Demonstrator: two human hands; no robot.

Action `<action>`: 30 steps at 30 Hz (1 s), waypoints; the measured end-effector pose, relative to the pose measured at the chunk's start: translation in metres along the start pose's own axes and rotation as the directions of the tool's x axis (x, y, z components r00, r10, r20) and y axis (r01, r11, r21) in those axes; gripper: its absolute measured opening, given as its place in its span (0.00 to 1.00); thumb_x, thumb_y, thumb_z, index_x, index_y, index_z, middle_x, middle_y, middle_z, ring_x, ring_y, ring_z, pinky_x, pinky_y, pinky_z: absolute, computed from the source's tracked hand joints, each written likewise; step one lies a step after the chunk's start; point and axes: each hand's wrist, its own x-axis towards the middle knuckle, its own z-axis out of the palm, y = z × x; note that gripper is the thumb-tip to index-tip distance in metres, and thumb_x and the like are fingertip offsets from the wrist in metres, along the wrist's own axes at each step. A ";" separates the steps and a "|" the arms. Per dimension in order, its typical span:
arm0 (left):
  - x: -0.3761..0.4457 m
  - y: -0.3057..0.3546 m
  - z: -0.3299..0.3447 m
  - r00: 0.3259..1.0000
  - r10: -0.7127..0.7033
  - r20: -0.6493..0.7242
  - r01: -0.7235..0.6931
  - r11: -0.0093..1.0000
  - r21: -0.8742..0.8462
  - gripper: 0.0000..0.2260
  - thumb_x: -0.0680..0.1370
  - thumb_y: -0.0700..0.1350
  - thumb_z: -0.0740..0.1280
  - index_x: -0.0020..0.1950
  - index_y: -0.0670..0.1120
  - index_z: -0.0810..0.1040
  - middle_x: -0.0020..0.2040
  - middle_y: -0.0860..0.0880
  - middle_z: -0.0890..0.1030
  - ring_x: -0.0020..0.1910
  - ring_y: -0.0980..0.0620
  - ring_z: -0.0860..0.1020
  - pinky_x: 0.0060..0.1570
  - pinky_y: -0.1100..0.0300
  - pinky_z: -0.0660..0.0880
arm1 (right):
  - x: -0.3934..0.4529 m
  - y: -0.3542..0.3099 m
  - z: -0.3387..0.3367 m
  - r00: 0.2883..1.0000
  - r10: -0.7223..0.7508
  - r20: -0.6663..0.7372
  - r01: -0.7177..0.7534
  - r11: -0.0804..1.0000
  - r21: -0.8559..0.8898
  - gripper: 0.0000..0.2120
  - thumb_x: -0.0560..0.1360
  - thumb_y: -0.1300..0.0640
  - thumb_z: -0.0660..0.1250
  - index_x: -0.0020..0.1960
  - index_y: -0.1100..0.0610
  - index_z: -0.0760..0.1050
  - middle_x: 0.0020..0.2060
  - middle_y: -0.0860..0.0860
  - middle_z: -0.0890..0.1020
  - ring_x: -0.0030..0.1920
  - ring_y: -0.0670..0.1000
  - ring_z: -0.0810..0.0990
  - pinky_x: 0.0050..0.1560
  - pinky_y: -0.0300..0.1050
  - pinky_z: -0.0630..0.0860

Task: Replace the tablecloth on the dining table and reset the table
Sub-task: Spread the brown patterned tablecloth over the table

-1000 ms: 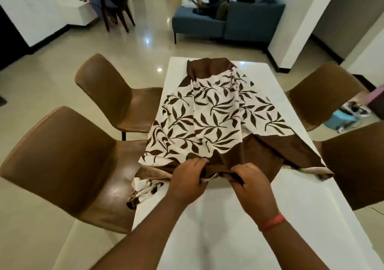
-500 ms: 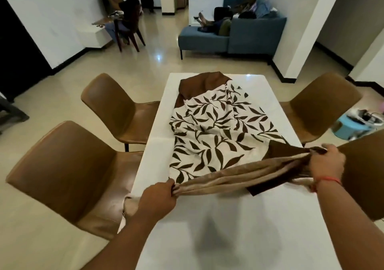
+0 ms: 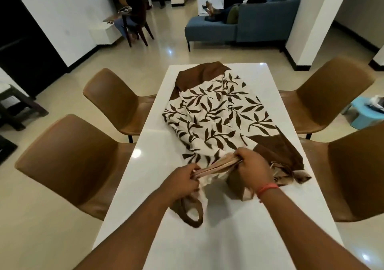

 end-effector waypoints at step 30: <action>0.048 0.065 0.023 0.831 0.469 -0.299 -0.460 0.882 0.106 0.10 0.76 0.44 0.71 0.56 0.53 0.78 0.40 0.55 0.81 0.38 0.56 0.79 0.37 0.63 0.72 | -0.064 -0.010 -0.093 0.860 0.336 -0.384 -0.012 0.766 0.643 0.08 0.81 0.53 0.62 0.46 0.52 0.77 0.41 0.49 0.80 0.44 0.47 0.79 0.43 0.43 0.77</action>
